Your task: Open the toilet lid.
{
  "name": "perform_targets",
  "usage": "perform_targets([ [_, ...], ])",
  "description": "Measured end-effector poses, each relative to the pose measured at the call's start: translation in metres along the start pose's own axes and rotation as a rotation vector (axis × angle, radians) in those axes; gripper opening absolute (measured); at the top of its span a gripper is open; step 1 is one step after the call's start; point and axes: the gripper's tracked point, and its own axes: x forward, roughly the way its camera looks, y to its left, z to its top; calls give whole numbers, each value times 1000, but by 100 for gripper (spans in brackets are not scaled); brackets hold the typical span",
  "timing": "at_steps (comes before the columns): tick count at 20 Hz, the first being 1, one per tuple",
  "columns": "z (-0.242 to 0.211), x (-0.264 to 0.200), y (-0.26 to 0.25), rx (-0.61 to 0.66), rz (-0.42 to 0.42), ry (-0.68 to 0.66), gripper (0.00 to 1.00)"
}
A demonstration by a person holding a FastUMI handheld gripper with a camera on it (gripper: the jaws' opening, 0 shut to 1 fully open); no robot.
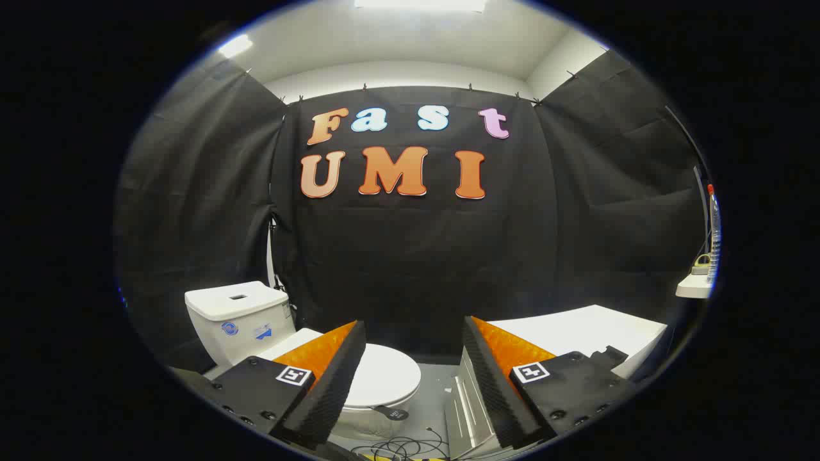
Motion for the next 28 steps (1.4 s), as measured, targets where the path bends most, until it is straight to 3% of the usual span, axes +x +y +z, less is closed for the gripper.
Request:
perform_targets([
  [28,-4,-1,-2,21,-5,13,98],
])
